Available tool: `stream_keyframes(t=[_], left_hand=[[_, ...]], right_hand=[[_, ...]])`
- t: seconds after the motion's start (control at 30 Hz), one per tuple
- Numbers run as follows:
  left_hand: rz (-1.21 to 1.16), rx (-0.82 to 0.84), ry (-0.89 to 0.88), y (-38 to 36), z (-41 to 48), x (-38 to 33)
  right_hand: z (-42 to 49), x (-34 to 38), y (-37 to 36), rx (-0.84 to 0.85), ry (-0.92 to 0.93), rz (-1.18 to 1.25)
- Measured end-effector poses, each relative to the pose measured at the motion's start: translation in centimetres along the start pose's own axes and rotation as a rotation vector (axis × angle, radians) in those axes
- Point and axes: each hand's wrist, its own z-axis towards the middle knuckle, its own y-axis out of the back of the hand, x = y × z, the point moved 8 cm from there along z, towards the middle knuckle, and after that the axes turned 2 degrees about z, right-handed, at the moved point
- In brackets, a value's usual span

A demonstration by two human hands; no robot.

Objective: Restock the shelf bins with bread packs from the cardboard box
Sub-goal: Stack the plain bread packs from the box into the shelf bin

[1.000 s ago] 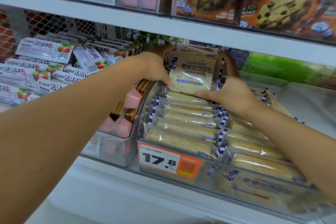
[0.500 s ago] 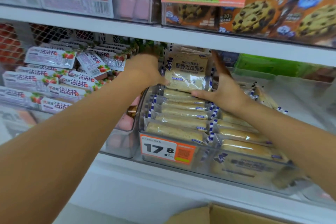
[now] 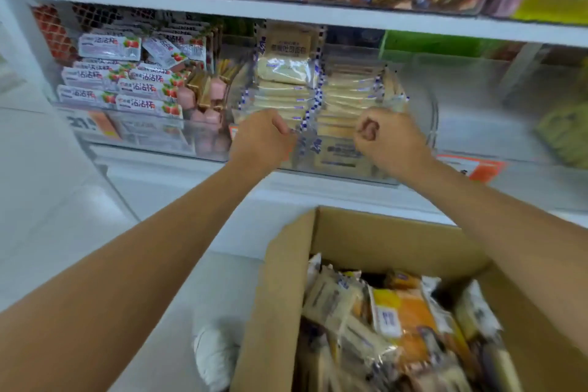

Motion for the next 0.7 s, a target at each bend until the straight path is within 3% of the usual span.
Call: stream_keyframes(t=[0.17,0.3,0.4,0.57,0.7], left_hand=[[-0.089,0.317,0.119,-8.5,-7.9,1.3],[-0.152,0.432,0.292,-14.0,-12.2,3.3],[-0.236,0.426,0.399,-16.3,-13.9,4.5],[-0.171,0.436,0.431,-18.2,-14.9,6.6],[-0.122,0.531,0.444,-19.8,-15.3,8.1]], right_hand=[[-11.2,-5.7,-1.7,0.313,-0.192,-0.015],[-19.5,-11.9,-4.3,0.579,-0.412,0.042],[-22.0,-15.2,-7.8,0.589,-0.562,0.196],[-24.4,-17.9,-17.3,0.610,-0.879,0.371],[-25.4,-19.6,-19.9,0.508,-0.896,0.395]])
